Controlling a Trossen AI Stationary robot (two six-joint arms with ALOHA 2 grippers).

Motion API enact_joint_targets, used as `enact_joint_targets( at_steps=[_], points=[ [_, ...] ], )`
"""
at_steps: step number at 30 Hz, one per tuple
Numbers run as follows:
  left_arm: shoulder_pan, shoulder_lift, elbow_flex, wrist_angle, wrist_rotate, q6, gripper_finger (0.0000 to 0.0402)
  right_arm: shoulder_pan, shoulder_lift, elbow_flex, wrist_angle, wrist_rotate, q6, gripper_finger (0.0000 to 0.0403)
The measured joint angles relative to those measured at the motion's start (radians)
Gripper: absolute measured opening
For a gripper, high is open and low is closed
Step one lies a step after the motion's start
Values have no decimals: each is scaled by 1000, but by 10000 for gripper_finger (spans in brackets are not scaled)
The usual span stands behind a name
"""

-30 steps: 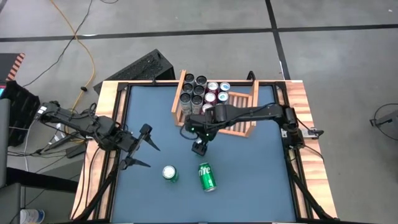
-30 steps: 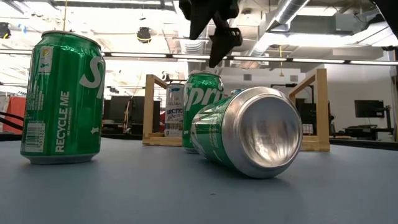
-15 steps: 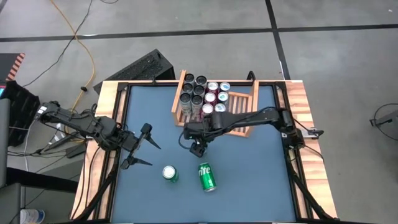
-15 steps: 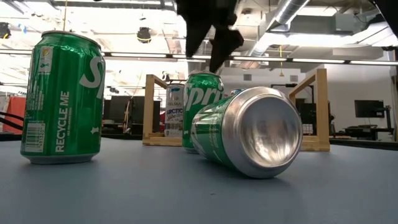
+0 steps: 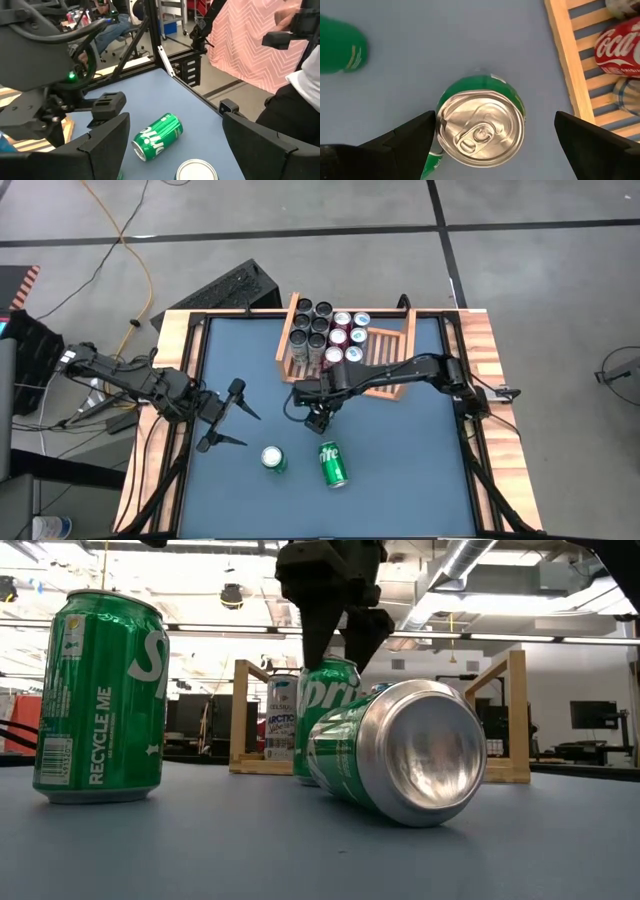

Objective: Place canned beverage on shelf
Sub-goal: Put the green soda can on the shelf

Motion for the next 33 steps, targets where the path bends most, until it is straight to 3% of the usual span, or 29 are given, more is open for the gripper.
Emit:
enact_joint_targets(
  at_steps=[24,33],
  points=[
    [0,0,0,1,0,6,306,-1,5,0,1,19,112,392],
    [0,0,-1,1,-9,5,306,0,6,-65,9,7,108,319]
  ],
)
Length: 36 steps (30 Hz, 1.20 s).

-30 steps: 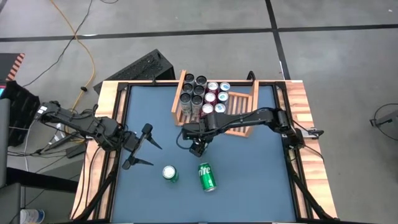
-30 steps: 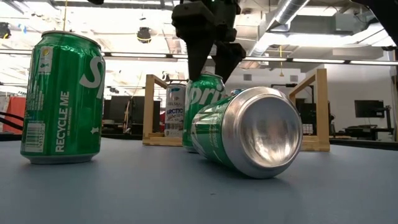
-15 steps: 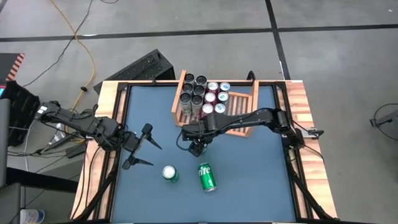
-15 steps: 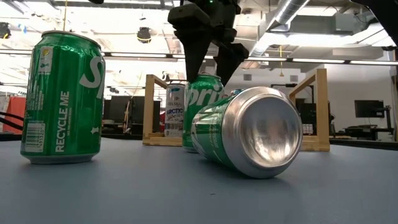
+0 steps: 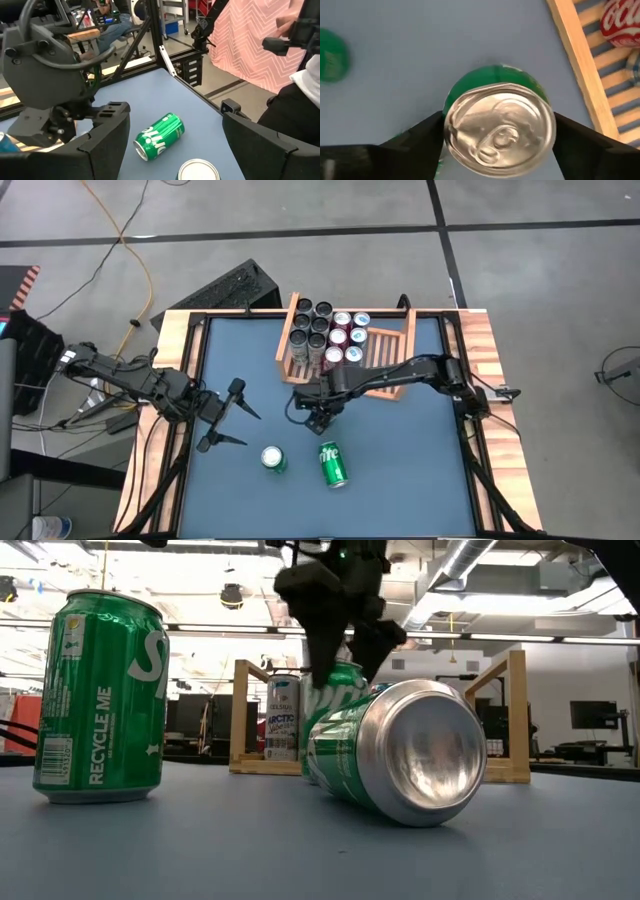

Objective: Place canned beverage on shelf
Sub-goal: Put the green soda can on the shelf

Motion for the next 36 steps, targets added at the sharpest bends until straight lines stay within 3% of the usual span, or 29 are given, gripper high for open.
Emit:
enact_joint_targets(
  at_steps=[5,13,21,28,36],
  points=[
    [0,0,0,10,-23,5,306,4,-3,-17,12,1,-54,268],
    [0,0,0,25,-91,-4,306,41,-5,31,13,15,-128,268],
    [0,0,0,30,-128,16,306,77,-7,122,-207,99,-364,268],
    [0,0,0,26,-127,2,306,39,-83,120,-270,110,-565,268],
    [2,-1,0,26,-160,11,306,16,-224,106,-324,107,-562,268]
  ],
)
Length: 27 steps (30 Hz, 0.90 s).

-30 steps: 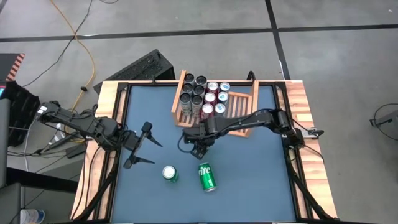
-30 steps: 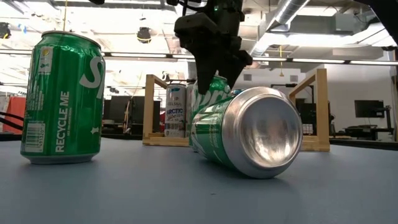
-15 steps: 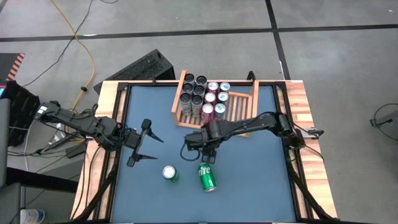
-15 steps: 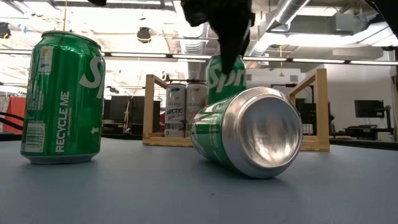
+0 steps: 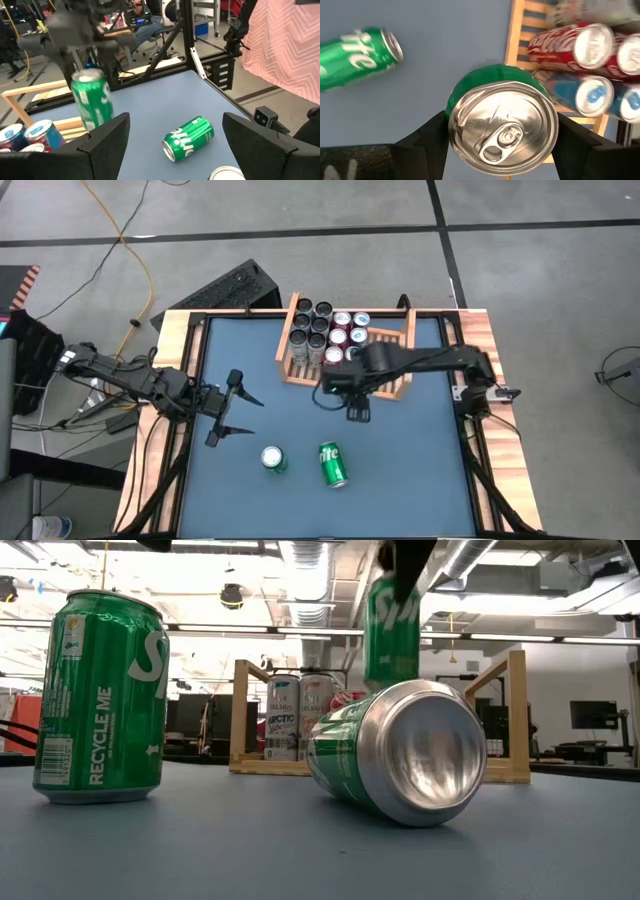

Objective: Place canned beverage on shelf
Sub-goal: Put the green soda can on the shelf

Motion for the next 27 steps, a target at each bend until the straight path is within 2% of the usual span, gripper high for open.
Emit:
enact_joint_targets(
  at_steps=[4,7,10,14,21,27],
  points=[
    [0,0,0,4,0,0,306,-39,-134,-102,-1,16,82,268],
    [0,0,0,9,-8,0,306,-97,-250,-217,12,61,80,268],
    [0,0,0,12,-35,0,306,-202,-347,-325,25,94,55,268],
    [0,0,0,47,-40,-1,306,-390,-430,-426,140,87,-47,268],
    [0,0,0,45,-41,-30,306,-651,-395,-460,253,-72,-262,268],
    [0,0,0,22,-47,-43,306,-753,-316,-511,314,-82,-369,268]
  ],
)
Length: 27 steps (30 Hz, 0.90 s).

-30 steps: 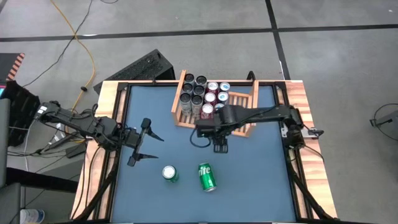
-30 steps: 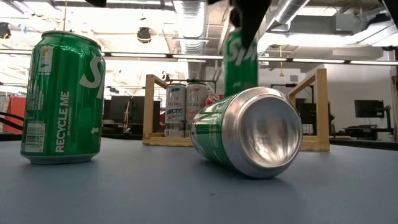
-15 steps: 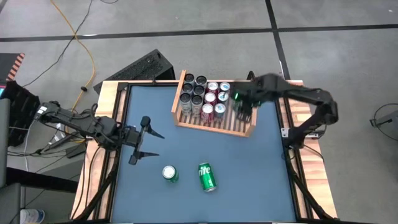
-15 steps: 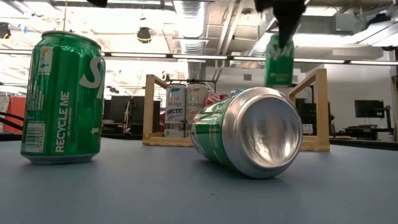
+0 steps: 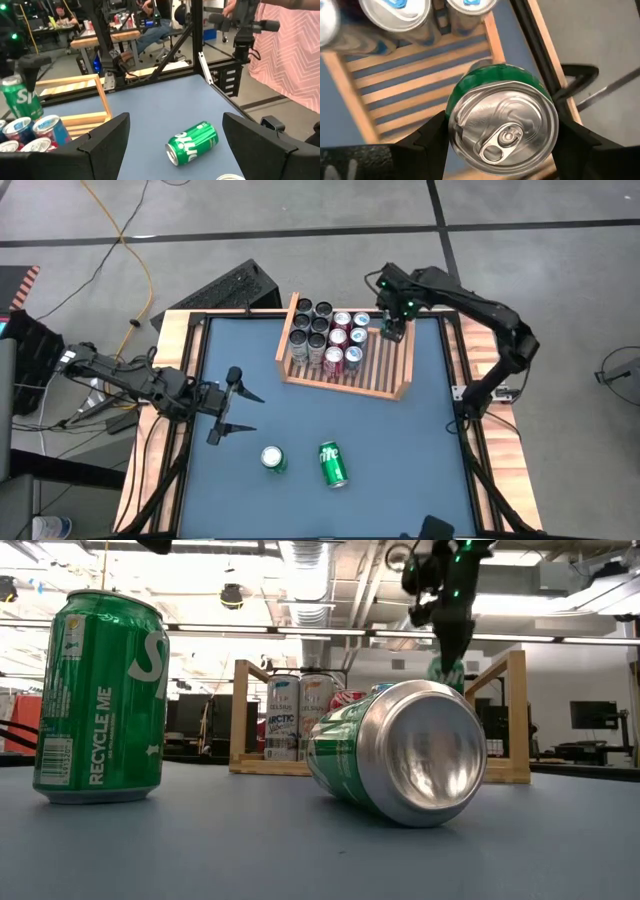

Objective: Place canned beverage on shelf
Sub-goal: Put the green soda can on the shelf

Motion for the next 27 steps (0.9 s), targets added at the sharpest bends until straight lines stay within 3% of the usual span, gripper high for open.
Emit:
enact_joint_targets(
  at_steps=[12,27],
  points=[
    [0,0,0,-7,-1,2,306,-49,150,-20,111,-54,-97,268],
    [1,0,0,-22,-19,28,306,-85,135,-149,241,-121,-169,268]
  ],
)
